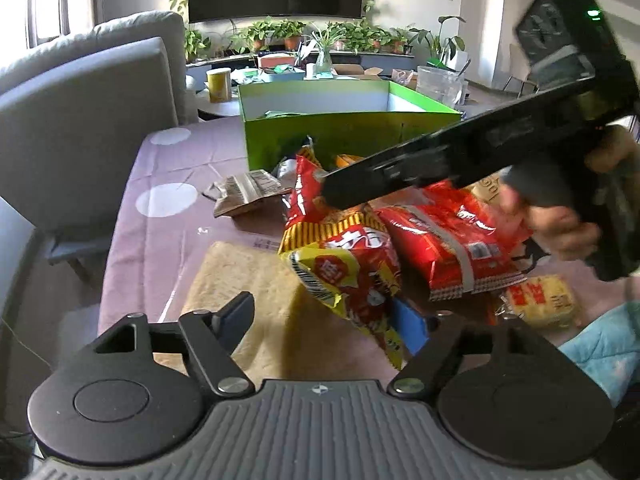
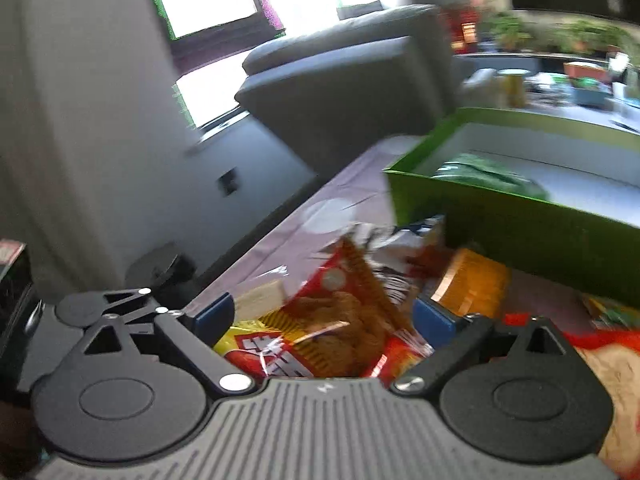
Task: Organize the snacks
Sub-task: 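Grasp the red-and-yellow chip bag with the right gripper and lift, then carry the chip bag over the green box and release it inside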
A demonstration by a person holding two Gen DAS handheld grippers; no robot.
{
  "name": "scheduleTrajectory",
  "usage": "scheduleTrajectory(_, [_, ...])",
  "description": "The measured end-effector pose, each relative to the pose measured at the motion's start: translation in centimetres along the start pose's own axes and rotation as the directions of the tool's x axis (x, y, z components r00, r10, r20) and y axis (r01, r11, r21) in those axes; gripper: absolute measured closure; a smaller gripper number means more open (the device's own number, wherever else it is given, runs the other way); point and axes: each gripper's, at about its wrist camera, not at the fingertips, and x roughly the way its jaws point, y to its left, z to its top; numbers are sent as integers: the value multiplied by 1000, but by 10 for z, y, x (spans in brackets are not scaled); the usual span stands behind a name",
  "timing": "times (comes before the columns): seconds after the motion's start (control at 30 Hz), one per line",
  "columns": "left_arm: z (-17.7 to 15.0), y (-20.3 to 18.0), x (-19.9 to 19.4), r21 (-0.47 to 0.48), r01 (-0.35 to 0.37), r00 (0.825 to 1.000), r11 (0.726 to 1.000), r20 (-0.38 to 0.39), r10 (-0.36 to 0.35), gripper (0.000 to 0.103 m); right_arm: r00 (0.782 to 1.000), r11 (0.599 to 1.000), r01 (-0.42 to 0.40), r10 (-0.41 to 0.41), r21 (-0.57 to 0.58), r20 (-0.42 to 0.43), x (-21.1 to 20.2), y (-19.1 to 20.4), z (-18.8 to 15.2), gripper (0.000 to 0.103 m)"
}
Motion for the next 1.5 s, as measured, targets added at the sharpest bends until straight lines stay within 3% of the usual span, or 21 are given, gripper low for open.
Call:
scheduleTrajectory(0.13, [1,-1,2,7,9,1000,1000,-5,-9,41,999,999,6,-8,-54,-31,18,-3,13,38])
scheduleTrajectory(0.3, [2,2,1,1,19,1000,1000,-3,-19,52,990,996,-65,71,54,-119,46,-22,18,38])
scheduleTrajectory(0.37, [2,3,0,-6,30,1000,1000,-3,-30,55,990,998,-54,59,46,-132,53,-21,18,38])
scheduleTrajectory(0.57, [8,8,5,-54,65,998,996,-2,-65,64,989,999,-30,27,-22,-145,38,-8,16,38])
scheduleTrajectory(0.63, [11,7,5,-48,52,999,998,0,-52,65,989,999,-42,42,3,-143,28,-9,15,48])
scheduleTrajectory(0.8, [26,4,-3,-10,24,999,1000,48,-24,65,996,999,-32,35,35,-84,13,-15,17,56])
scheduleTrajectory(1.0, [66,-3,-8,66,15,988,998,152,-25,64,996,996,35,-42,86,75,-27,-14,33,57])
scheduleTrajectory(1.3, [130,-25,30,143,14,982,990,185,-40,61,945,966,164,-212,201,249,-72,-41,45,57])
scheduleTrajectory(1.5, [165,-48,71,204,27,984,979,166,-62,60,906,921,227,-319,318,277,-81,-78,45,57])
